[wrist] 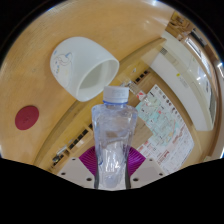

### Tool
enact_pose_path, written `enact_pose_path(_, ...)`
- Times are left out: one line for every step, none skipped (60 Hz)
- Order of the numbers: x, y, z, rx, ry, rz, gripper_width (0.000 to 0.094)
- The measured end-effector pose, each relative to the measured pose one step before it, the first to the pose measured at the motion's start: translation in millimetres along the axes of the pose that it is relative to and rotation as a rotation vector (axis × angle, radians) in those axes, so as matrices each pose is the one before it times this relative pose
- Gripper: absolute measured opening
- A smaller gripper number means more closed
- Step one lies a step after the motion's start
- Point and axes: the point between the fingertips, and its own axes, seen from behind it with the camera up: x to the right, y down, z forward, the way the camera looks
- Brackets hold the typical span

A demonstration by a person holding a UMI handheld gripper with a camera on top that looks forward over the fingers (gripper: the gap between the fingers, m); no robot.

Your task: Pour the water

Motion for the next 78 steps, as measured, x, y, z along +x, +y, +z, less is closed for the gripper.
enact_pose_path(-1.78,-1.49,0.54,0.00299,-0.00499,-0.0046,0.0343)
enact_pose_path(-6.88,2.19,-3.67,0.00381,-0.00206,0.0010,0.0344)
enact_pose_path(4.53,-3.06,2.01,-0.00264,-0.00514,0.0090,0.0343)
enact_pose_path(0.05,0.92,0.41,-0.00130,-0.00033,0.0099,0.0344)
enact_pose_path(0.54,1.12,-0.31,-0.00045,-0.00080,0.0116,0.0343)
enact_pose_path(1.03,1.47,-0.55,-0.00153,0.00026,0.0117,0.0345)
enact_pose_path(1.89,2.09,-0.41,-0.00189,0.00250,0.0124,0.0344)
enact_pose_path(3.08,2.86,-0.34,-0.00279,0.00454,0.0131,0.0344)
enact_pose_path(3.66,3.26,-0.32,-0.00390,0.00515,0.0148,0.0346)
enact_pose_path(-1.69,9.75,-5.35,-0.00493,0.00447,0.0126,0.0342)
enact_pose_path(2.88,3.47,-0.26,-0.00375,-0.00058,0.0220,0.0344)
enact_pose_path(6.79,-2.44,-0.47,-0.00487,-0.00623,0.0339,0.0344)
enact_pose_path(3.72,3.36,-0.47,-0.00249,0.00020,0.0350,0.0344)
enact_pose_path(4.77,4.28,-0.31,-0.00473,0.00121,0.0372,0.0342)
enact_pose_path(4.92,5.67,-0.59,-0.00868,0.00128,0.0380,0.0343)
enact_pose_path(4.95,5.65,-0.98,-0.00954,-0.00027,0.0410,0.0343)
enact_pose_path(5.44,5.90,-0.78,-0.00840,-0.00028,0.0473,0.0343)
enact_pose_path(6.24,4.56,-1.21,-0.00568,0.00216,0.0551,0.0344)
enact_pose_path(1.31,15.04,-5.45,0.00126,0.01365,0.0521,0.0344)
enact_pose_path(6.97,2.22,-1.68,0.00114,0.00387,0.0670,0.0343)
enact_pose_path(10.16,-5.58,-2.36,-0.00322,-0.00463,0.0800,0.0345)
enact_pose_path(7.92,2.55,-1.39,-0.00126,0.00293,0.0712,0.0344)
enact_pose_path(8.39,2.38,-1.50,-0.00546,0.00595,0.0711,0.0344)
enact_pose_path(8.49,2.22,-1.76,-0.00659,0.00744,0.0721,0.0346)
enact_pose_path(7.20,2.92,-1.66,-0.00375,0.00458,0.0742,0.0346)
enact_pose_path(6.89,8.12,-0.18,0.00924,0.00389,0.0677,0.0345)
enact_pose_path(6.03,-0.72,-1.36,0.00365,-0.00167,0.0799,0.0345)
enact_pose_path(6.53,-0.63,-1.43,0.00169,0.00060,0.0812,0.0345)
enact_pose_path(5.60,-0.50,-6.13,-0.00308,0.00168,0.0808,0.0344)
enact_pose_path(4.09,-0.77,-0.72,-0.00137,-0.00281,0.0807,0.0345)
enact_pose_path(9.65,-3.52,-3.26,-0.00393,-0.01308,0.0817,0.0344)
enact_pose_path(2.49,-0.69,-0.74,0.00203,-0.00837,0.0766,0.0343)
enact_pose_path(0.43,-0.60,-0.50,0.00022,-0.00751,0.0742,0.0345)
enact_pose_path(-0.32,0.12,-0.39,-0.00360,-0.01050,0.0695,0.0344)
enact_pose_path(-1.48,1.93,-0.15,-0.00725,-0.01545,0.0657,0.0344)
enact_pose_path(-1.14,1.66,0.08,-0.00563,-0.01678,0.0655,0.0345)
enact_pose_path(-5.86,7.57,2.88,0.00340,-0.00765,0.0567,0.0344)
enact_pose_path(-0.39,3.27,0.77,-0.00168,-0.00658,0.0569,0.0345)
enact_pose_path(-3.70,7.76,-0.25,-0.00546,0.00089,0.0531,0.0346)
enact_pose_path(-0.50,5.62,0.88,-0.01150,-0.00581,0.0493,0.0346)
enact_pose_path(11.65,1.97,-3.23,-0.01567,-0.01712,0.0415,0.0346)
enact_pose_path(-0.47,7.04,1.31,-0.01108,-0.00807,0.0408,0.0346)
enact_pose_path(0.77,7.73,1.11,-0.01181,-0.00767,0.0362,0.0345)
enact_pose_path(0.48,8.62,1.42,-0.01261,-0.00699,0.0318,0.0345)
enact_pose_path(0.67,8.90,1.36,-0.01291,-0.00673,0.0286,0.0344)
enact_pose_path(-9.65,16.01,6.25,-0.00838,0.00269,0.0273,0.0343)
enact_pose_path(1.28,10.49,2.03,-0.01583,-0.00571,0.0189,0.0341)
enact_pose_path(-3.96,13.80,3.12,-0.01541,0.00044,0.0170,0.0343)
enact_pose_path(1.71,11.17,3.09,-0.01682,-0.00399,0.0149,0.0343)
enact_pose_path(8.02,8.16,1.73,-0.01918,-0.01230,0.0146,0.0343)
enact_pose_path(1.70,9.82,2.78,-0.01552,-0.00520,0.0166,0.0343)
enact_pose_path(2.55,9.17,2.58,-0.01413,-0.00223,0.0151,0.0343)
enact_pose_path(2.59,9.51,2.82,-0.01268,-0.00095,0.0127,0.0343)
enact_pose_path(-4.85,12.53,4.25,-0.01130,0.00452,0.0135,0.0344)
enact_pose_path(7.76,6.65,1.30,-0.01782,-0.01010,0.0062,0.0344)
enact_pose_path(-5.94,11.79,4.57,-0.00856,0.00232,0.0103,0.0343)
enact_pose_path(0.86,8.13,2.64,-0.00960,-0.00331,0.0061,0.0344)
enact_pose_path(-4.83,8.47,3.06,-0.00748,0.00136,0.0066,0.0344)
enact_pose_path(1.04,7.40,2.70,-0.00766,-0.00361,0.0037,0.0344)
enact_pose_path(3.96,9.28,4.59,-0.00363,-0.00620,-0.0004,0.0343)
enact_pose_path(0.89,6.43,2.39,-0.00565,-0.00403,0.0007,0.0343)
enact_pose_path(0.43,6.44,2.33,-0.00542,-0.00252,0.0004,0.0343)
enact_pose_path(0.28,6.10,2.09,-0.00474,-0.00295,0.0002,0.0344)
enact_pose_path(-0.11,5.89,2.33,-0.00409,-0.00363,-0.0003,0.0345)
enact_pose_path(-0.35,5.63,2.12,-0.00377,-0.00390,-0.0008,0.0343)
enact_pose_path(-0.13,5.75,2.05,-0.00467,-0.00307,-0.0014,0.0345)
enact_pose_path(-4.79,2.41,0.81,-0.01049,0.00224,0.0017,0.0344)
enact_pose_path(-0.52,10.66,1.68,-0.00417,-0.00120,-0.0015,0.0343)
enact_pose_path(-0.13,6.15,1.42,-0.00893,-0.00106,-0.0001,0.0344)
enact_pose_path(-0.42,6.75,0.85,-0.00866,-0.00131,0.0011,0.0347)
enact_pose_path(-0.76,-6.11,-0.39,0.03408,-0.00181,0.0045,0.0350)
enact_pose_path(0.59,-1.76,-0.26,0.02021,0.00422,-0.0049,0.0351)
enact_pose_path(-1.10,5.44,-1.96,-0.01203,0.00260,-0.0048,0.0370)
enact_pose_path(-0.16,-5.40,2.58,0.02074,-0.00491,-0.0034,0.0352)
enact_pose_path(0.09,0.75,-2.15,-0.00038,0.00176,-0.0106,0.0359)
enact_pose_path(-0.22,0.65,-1.42,0.00150,0.00193,-0.0079,0.0356)
enact_pose_path(-0.48,-0.78,-0.42,0.00690,-0.00023,-0.0029,0.0369)
enact_pose_path(-0.11,1.49,-0.68,-0.00434,0.00222,-0.0006,0.0367)
